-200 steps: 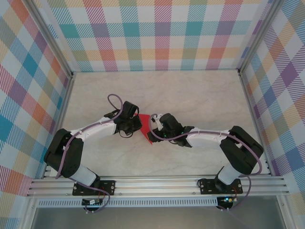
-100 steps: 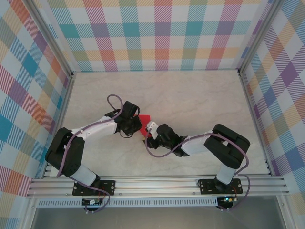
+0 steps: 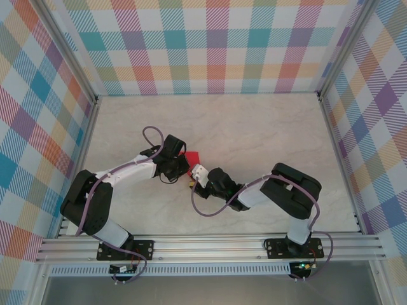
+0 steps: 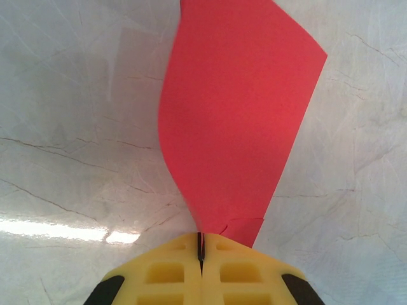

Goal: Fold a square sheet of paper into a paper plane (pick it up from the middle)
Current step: Fold the wing for the fifth time at the center of the table.

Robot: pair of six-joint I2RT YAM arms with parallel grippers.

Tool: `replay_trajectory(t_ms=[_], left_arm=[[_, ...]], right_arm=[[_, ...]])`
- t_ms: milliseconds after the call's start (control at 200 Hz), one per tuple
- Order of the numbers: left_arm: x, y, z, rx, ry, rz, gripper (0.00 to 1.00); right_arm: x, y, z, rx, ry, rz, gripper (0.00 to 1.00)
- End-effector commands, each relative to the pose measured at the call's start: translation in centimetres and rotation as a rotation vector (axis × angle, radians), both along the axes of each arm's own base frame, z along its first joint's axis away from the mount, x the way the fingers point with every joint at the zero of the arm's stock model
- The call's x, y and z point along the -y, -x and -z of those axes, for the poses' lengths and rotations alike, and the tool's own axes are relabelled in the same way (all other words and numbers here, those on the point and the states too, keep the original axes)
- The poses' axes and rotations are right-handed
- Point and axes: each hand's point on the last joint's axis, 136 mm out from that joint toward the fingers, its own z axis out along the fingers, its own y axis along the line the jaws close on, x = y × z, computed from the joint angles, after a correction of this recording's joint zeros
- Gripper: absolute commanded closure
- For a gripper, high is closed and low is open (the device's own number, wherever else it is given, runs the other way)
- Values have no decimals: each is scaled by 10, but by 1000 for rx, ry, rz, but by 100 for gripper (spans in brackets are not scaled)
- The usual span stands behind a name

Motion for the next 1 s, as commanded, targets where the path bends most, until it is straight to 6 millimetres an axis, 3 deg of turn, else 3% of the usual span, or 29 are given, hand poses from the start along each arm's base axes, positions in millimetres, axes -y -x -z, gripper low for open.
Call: replay_trajectory(t_ms=[0,180,565,995], left_arm=[[10,1,-13,2,30,11,98],[9,1,-12,-1,26,11,98],[7,2,-8,-9,13,6,98],[10,0,-12,-5,23,10,98]], right_arm=[[-12,-5,-13,59,-38,-16,67],[-12,-6,-21,79,-52,-11,69],[-8,-3,-49,125,-77,-25,55],[-18,-4,-25,96,-33,-55,57]])
